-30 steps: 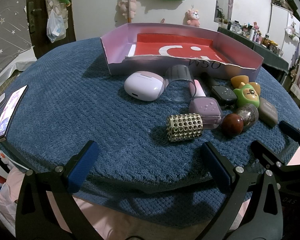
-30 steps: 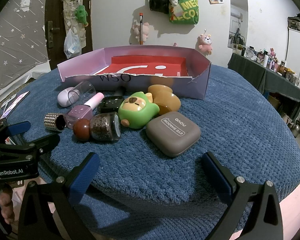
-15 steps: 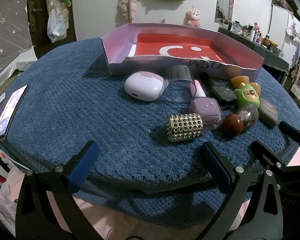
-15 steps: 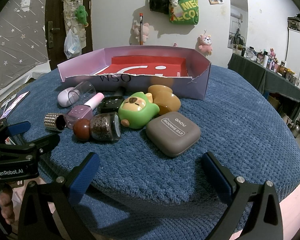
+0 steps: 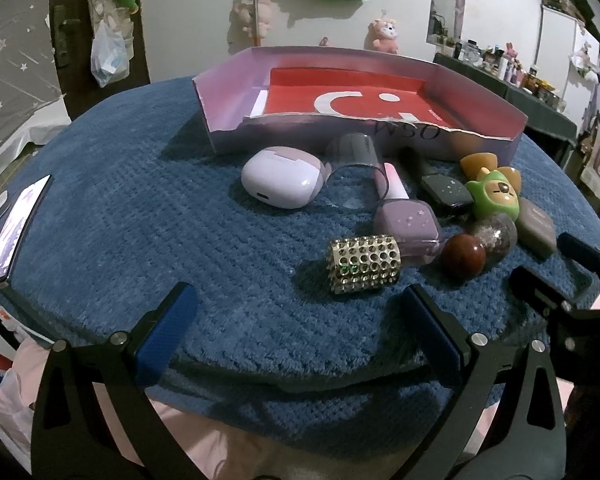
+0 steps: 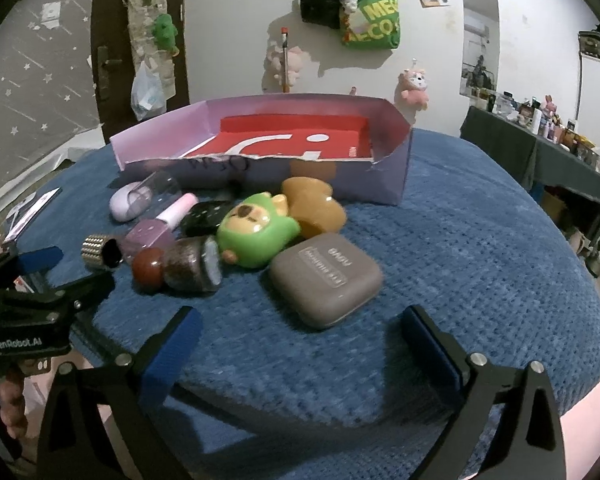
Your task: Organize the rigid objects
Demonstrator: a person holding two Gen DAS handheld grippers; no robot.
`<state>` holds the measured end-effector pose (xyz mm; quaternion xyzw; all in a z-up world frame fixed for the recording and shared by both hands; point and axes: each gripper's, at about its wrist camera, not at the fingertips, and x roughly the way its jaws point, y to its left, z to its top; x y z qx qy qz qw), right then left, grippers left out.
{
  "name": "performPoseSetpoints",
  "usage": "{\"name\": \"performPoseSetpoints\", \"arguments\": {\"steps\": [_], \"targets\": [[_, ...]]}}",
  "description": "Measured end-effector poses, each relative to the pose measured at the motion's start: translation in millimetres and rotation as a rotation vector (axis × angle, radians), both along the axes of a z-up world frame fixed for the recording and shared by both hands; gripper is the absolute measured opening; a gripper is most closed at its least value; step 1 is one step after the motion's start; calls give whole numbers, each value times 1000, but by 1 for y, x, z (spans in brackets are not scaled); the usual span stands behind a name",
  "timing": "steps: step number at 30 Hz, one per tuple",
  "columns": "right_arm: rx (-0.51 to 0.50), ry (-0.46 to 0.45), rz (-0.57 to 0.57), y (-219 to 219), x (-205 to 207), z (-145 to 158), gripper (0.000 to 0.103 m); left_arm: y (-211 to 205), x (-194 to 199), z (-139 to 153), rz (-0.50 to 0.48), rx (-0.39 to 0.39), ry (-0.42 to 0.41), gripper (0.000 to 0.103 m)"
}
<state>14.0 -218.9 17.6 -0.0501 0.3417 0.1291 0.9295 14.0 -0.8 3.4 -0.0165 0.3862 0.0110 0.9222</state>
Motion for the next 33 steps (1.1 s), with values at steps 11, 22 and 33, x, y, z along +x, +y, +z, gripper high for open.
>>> {"name": "performPoseSetpoints", "arguments": {"steps": [11,22,33], "targets": [[31,-44,-4,-7,15,1,76,-1,14,3,-27,-3,-13,78],[38,-54,14,-5,16,2,61,-1,17,5,-55,-18,-34,31],[100,-95,14,-6,14,25,61,0,12,12,-65,-26,-62,30]]}}
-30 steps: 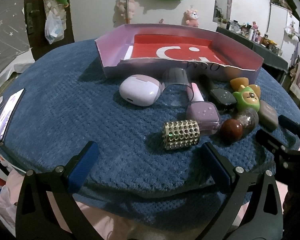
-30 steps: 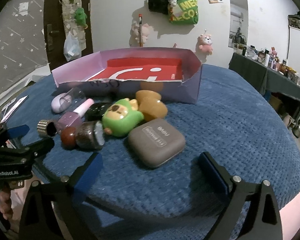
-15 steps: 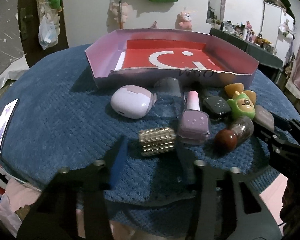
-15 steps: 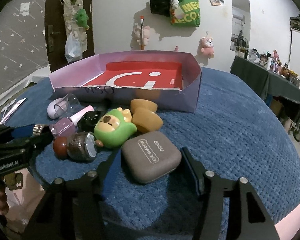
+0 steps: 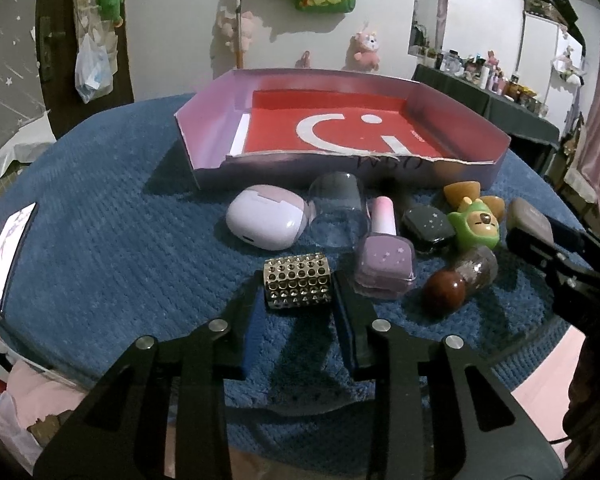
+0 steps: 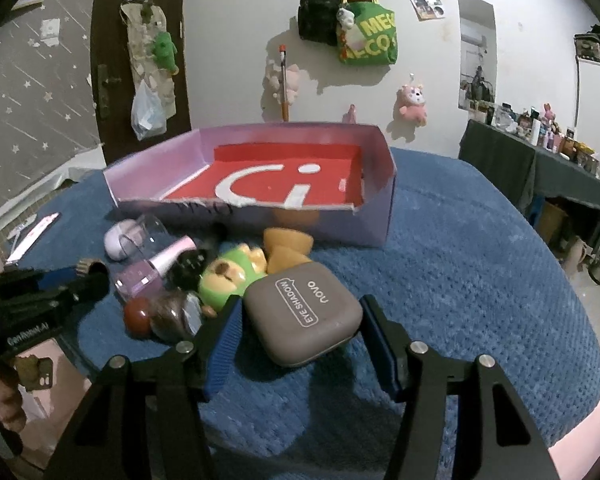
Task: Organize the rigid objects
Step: 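Grasp the gold studded cylinder with left tool while right tool grasps the grey compact, then carry the gold cylinder and grey compact into the red tray with both tools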
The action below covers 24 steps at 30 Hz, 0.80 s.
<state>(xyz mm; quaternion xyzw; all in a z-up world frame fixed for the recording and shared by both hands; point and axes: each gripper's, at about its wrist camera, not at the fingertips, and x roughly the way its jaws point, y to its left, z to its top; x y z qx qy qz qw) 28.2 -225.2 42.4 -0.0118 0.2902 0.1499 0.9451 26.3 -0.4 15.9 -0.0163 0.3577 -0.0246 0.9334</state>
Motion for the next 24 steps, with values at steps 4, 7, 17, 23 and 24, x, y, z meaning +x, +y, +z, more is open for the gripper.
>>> {"name": "performPoseSetpoints", "arguments": {"steps": [4,7,17,23,24], "targets": [[5,-7,18,5,5,10,61,1,0,3,-6,-1,-9,30],[-18,-10,31,11,7,12,61,3,-3,6,-9,-4,-23,29],[10,28,57,19,18,14,61,16,7,19,20,12,-58,29],[25,43,74,22,25,19,61,17,17,29,4,2,-82,29],[26,41,78,23,27,21,61,17,20,31,1,3,-86,29]]}}
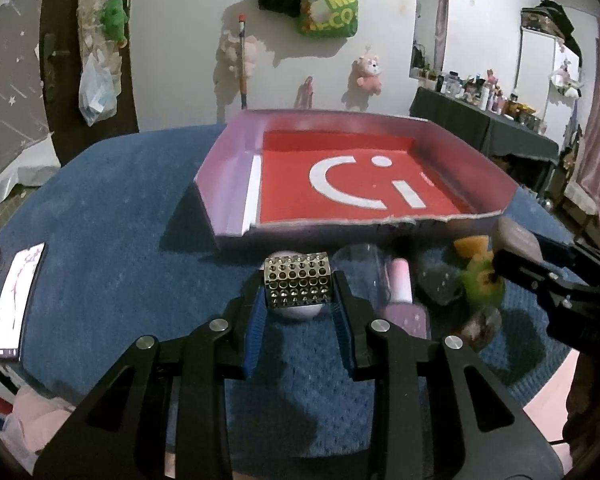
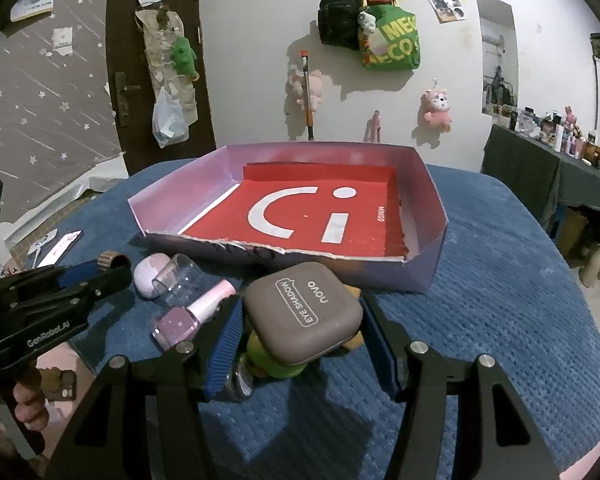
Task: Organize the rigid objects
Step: 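Carry the gold cylinder and grey compact into the red tray with both tools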
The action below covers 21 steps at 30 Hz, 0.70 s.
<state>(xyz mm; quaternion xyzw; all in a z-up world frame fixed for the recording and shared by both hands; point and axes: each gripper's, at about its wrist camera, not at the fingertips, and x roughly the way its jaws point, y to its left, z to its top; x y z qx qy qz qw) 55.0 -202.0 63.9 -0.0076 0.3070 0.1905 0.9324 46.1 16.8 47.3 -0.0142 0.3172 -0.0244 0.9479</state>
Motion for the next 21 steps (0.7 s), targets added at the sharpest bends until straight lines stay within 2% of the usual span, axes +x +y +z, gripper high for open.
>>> {"name": "performPoseSetpoints", "arguments": {"steps": [11,21], "targets": [[13,-18,44,10,23,25,61,-6,30,32,-43,11,-64,29],[5,-12,57,11,58,41,61,-12,69,44,-74,3,-70,29]]}}
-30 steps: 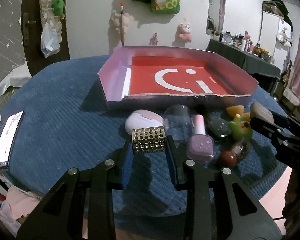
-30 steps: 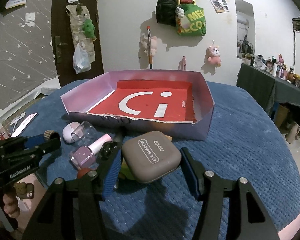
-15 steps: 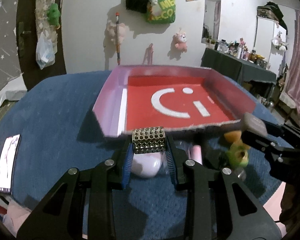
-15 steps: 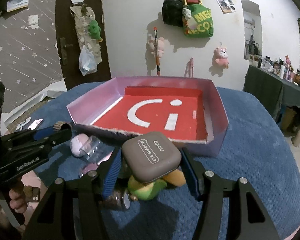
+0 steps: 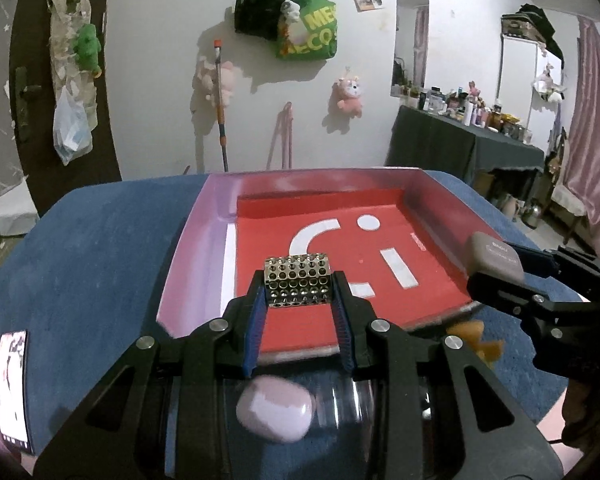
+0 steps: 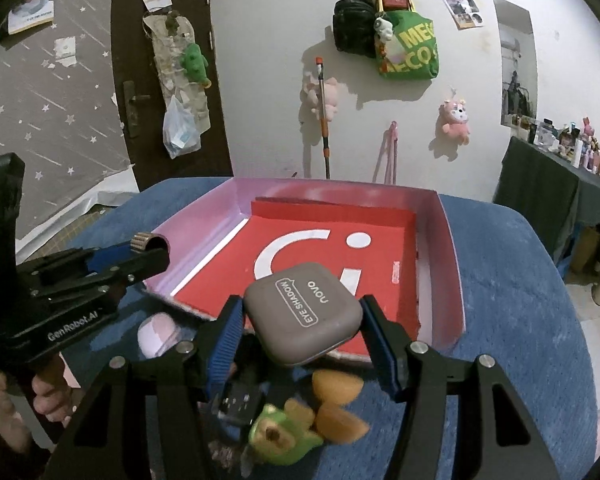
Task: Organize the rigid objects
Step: 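Carry the gold cylinder and grey compact into the red tray with both tools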
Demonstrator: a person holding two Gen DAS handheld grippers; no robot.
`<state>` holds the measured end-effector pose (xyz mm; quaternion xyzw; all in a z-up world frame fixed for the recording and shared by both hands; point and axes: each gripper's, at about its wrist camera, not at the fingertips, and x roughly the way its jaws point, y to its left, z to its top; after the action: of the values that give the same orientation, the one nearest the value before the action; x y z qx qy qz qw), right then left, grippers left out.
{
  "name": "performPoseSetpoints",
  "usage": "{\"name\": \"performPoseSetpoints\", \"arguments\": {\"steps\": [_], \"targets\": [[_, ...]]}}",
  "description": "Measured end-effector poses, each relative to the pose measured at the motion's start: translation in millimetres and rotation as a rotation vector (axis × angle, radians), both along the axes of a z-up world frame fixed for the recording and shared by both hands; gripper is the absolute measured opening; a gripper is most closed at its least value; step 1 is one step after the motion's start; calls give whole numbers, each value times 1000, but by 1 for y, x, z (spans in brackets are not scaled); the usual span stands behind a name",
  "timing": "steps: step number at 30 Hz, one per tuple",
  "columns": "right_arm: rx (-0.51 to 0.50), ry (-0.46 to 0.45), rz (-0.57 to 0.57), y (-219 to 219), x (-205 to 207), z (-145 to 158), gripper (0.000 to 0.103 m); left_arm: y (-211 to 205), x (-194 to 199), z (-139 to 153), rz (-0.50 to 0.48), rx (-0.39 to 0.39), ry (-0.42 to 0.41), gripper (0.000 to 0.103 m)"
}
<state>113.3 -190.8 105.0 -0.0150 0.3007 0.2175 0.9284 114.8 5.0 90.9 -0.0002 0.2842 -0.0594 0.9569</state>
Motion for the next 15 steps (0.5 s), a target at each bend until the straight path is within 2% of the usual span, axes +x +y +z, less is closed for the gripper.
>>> {"name": "performPoseSetpoints", "arguments": {"steps": [7,15], "targets": [[1,35,-16,1,38,2,61,2,36,4,-5,-7,11,29],[-15,83,-48,3,82,-6,61,1,82,-1,-5,-14,62,29]]}}
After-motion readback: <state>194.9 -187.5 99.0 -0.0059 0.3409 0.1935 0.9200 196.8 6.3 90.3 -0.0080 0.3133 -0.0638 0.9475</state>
